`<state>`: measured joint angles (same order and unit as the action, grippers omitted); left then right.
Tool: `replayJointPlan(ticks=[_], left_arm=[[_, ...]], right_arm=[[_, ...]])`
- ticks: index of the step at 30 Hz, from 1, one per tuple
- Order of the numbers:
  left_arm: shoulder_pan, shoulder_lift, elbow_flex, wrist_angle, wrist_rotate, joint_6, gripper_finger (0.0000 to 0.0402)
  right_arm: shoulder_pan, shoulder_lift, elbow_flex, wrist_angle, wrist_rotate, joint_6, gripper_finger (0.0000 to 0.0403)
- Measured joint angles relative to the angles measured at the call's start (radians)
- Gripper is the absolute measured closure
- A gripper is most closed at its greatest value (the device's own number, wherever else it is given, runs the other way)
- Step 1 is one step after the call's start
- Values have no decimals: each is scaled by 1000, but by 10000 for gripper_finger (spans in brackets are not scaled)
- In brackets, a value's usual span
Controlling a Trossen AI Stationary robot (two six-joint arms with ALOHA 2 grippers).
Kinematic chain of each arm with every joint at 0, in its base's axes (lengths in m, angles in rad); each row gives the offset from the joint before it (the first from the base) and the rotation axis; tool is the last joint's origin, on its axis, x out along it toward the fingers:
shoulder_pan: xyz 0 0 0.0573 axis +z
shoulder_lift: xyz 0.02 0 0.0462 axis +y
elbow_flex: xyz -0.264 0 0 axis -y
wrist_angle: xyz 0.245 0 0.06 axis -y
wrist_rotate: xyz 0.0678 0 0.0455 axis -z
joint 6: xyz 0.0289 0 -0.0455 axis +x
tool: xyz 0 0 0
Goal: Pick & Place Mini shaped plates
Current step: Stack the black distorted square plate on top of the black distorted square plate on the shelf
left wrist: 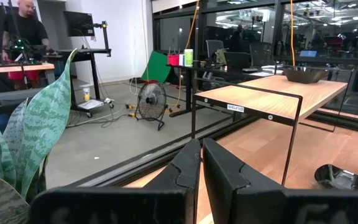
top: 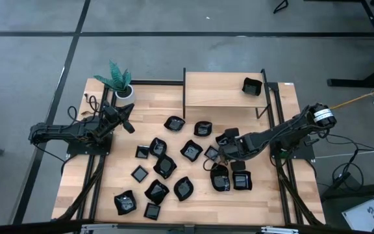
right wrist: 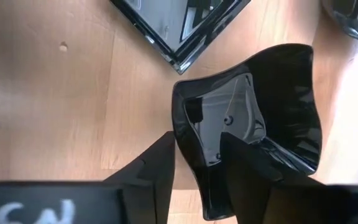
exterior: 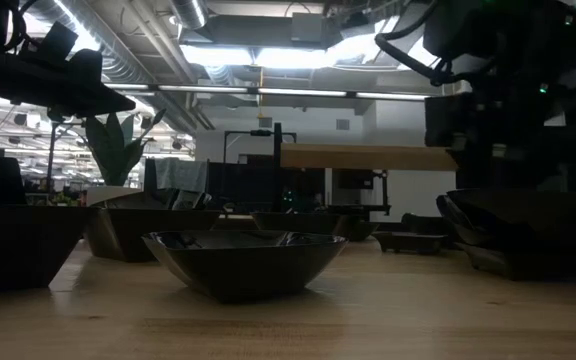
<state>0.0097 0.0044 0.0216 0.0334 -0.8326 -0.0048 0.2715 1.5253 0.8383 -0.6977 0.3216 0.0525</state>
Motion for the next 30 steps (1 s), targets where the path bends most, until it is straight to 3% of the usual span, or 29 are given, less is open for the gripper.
replayJointPlan(ticks=[12,30], left_arm=[[0,0,0,0,0,0,386],[0,0,0,0,0,0,386]], right_arm=[[-20,0,0,-1,-5,21,394],[-20,-1,1,-11,-22,97,400]])
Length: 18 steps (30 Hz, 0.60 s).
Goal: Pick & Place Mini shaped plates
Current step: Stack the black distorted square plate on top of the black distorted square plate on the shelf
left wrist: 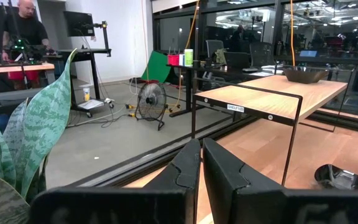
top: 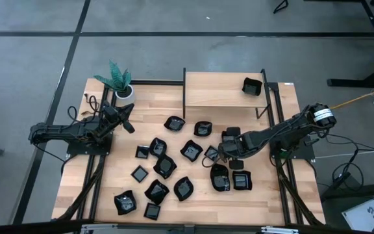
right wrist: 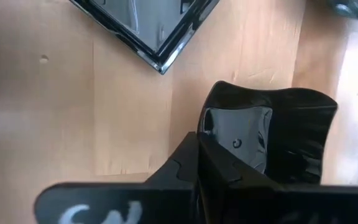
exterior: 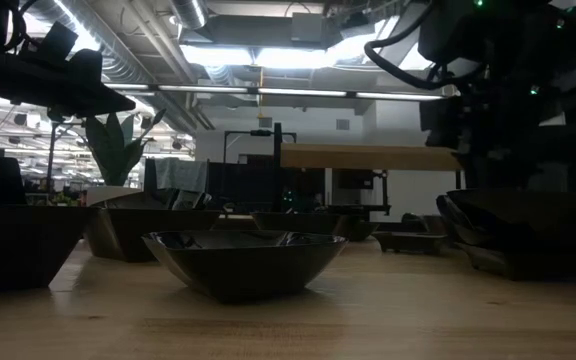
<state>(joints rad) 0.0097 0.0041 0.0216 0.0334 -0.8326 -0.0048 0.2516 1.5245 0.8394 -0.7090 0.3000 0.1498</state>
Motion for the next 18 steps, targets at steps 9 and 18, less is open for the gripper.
replayJointPlan(ticks=[9,18], left_arm=[[0,0,0,0,0,0,386],[0,0,0,0,0,0,386]], right_arm=[[-4,-100,14,-3,-78,26,401],[-30,-235,105,1,-72,63,402]])
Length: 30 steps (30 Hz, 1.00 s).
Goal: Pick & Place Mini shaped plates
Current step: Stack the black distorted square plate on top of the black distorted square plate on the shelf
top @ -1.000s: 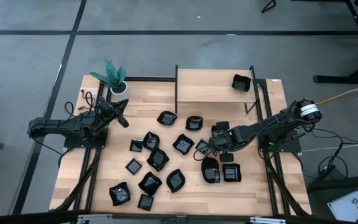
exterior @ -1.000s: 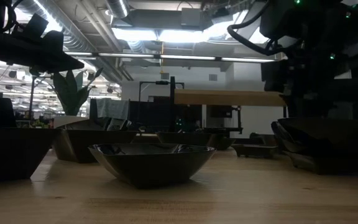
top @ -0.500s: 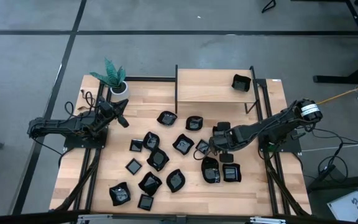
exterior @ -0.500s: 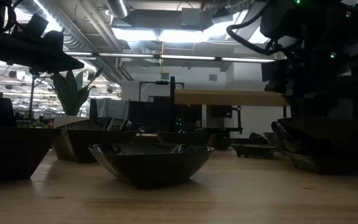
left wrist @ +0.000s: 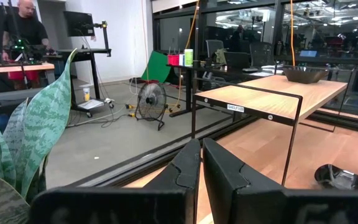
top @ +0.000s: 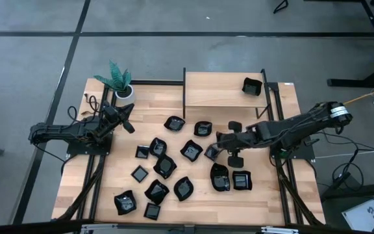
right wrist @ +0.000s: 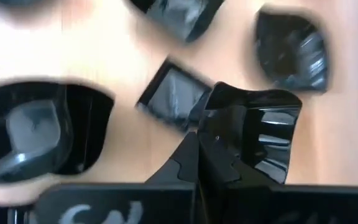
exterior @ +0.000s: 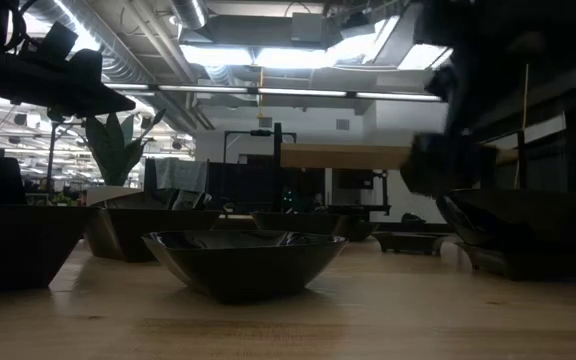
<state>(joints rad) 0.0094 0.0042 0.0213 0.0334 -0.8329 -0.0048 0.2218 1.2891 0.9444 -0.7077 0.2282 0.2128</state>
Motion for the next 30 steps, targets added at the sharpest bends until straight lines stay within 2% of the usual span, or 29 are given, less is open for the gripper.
replayJointPlan(ticks=[8,18,25,30], left_arm=[[0,0,0,0,0,0,386],[0,0,0,0,0,0,386],[0,0,0,0,0,0,386],[0,0,0,0,0,0,386]], right_arm=[[-26,-22,114,0,93,-7,402],[-76,-22,283,-48,113,-18,402],[-118,-22,419,-240,277,-24,402],[-155,-22,502,-395,352,-82,402]])
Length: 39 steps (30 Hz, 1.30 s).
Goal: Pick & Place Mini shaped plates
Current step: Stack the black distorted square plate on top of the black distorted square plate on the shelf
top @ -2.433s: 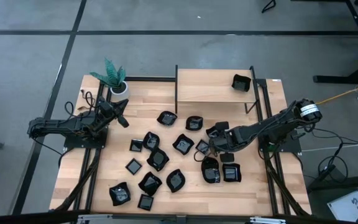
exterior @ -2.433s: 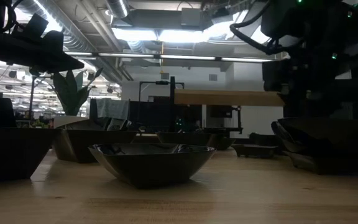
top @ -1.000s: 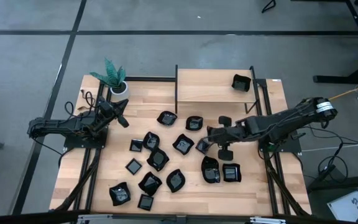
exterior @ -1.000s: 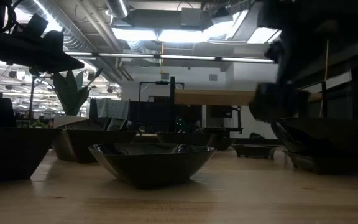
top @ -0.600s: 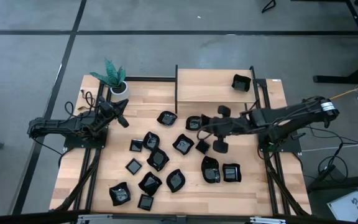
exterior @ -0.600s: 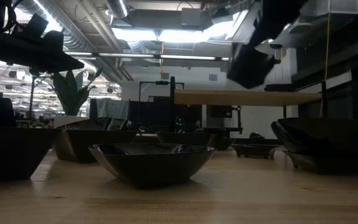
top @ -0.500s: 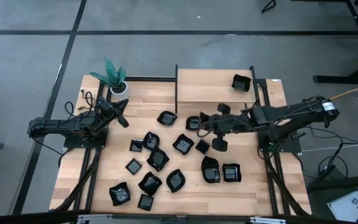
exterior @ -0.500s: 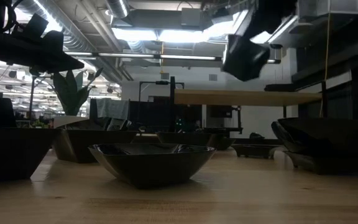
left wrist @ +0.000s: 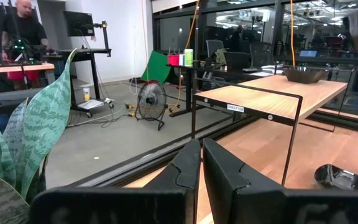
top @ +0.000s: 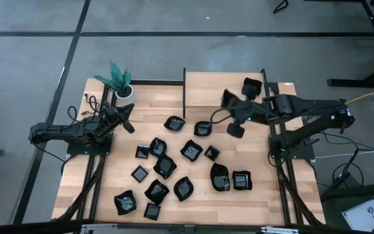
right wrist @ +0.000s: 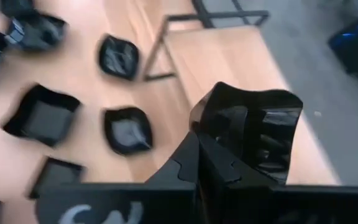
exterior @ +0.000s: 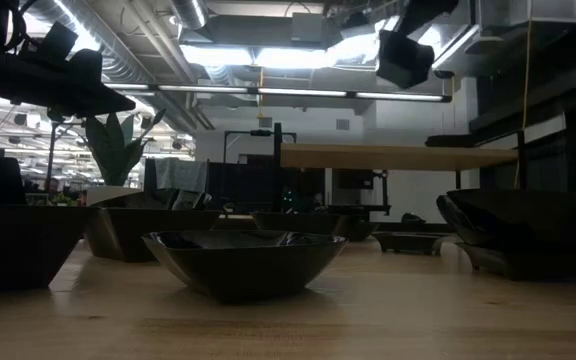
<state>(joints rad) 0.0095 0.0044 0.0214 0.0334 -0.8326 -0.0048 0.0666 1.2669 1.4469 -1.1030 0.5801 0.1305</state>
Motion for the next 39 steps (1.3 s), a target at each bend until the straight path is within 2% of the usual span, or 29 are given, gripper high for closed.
replayJointPlan(ticks=[8,12,23,27,39], left_arm=[[0,0,0,0,0,0,386],[0,0,0,0,0,0,386],[0,0,0,0,0,0,386],[0,0,0,0,0,0,386],[0,0,0,0,0,0,386]], right_arm=[[-91,0,44,-216,97,-140,402],[-151,0,44,-288,109,-179,402],[-326,0,43,-303,108,-287,400],[-382,0,43,-302,78,-303,399],[-498,0,8,-246,20,-362,398]])
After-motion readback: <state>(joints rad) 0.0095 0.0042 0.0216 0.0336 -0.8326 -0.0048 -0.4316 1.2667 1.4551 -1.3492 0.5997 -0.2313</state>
